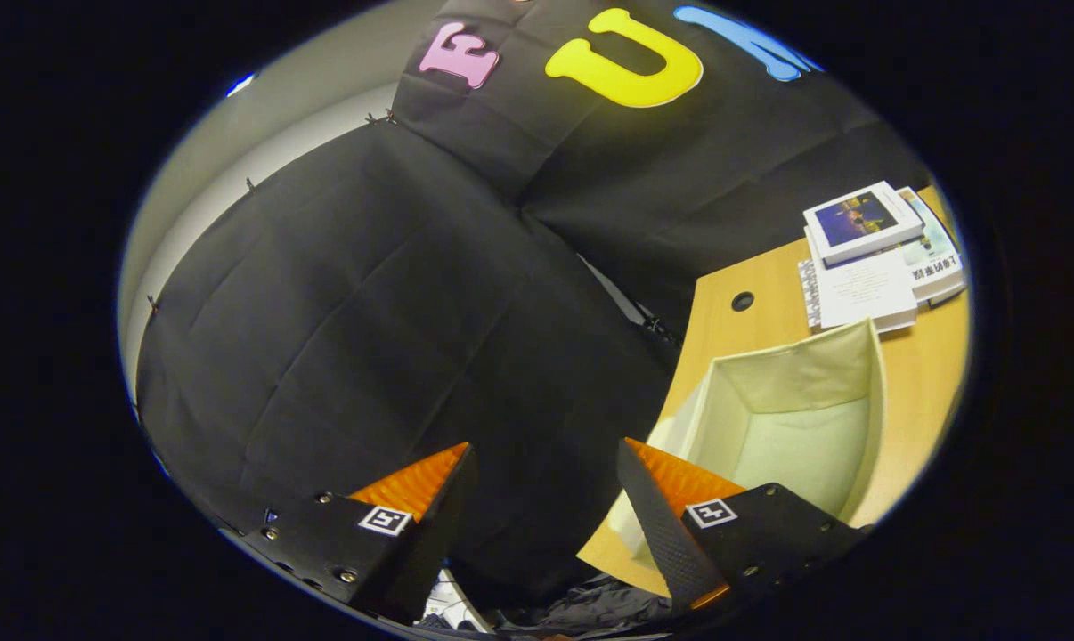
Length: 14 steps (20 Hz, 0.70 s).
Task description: Open the storage box then place both shoes into the box .Put the left shoe in first, then the right shoe, with the right side of both shoes facing outward in a uniform manner.
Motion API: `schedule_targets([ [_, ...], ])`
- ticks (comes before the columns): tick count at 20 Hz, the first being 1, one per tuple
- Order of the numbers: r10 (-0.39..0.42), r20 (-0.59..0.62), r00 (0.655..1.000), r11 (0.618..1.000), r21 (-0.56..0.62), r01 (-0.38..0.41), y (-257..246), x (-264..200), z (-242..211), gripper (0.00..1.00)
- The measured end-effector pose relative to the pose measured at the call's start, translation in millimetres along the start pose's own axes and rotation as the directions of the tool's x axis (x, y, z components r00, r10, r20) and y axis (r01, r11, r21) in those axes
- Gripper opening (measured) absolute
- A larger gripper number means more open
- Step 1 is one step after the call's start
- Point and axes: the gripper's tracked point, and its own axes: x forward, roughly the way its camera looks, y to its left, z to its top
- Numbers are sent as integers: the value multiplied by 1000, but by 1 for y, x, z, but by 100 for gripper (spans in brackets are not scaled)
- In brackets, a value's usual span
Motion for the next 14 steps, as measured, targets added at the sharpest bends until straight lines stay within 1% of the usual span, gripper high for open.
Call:
schedule_targets([
  [6,-105,44,994,990,-85,108,-39,-47,23,97],
  [10,-212,90,973,961,-163,224,-79,-79,34,97],
  [14,-280,120,952,939,-171,298,-112,-109,39,97],
])
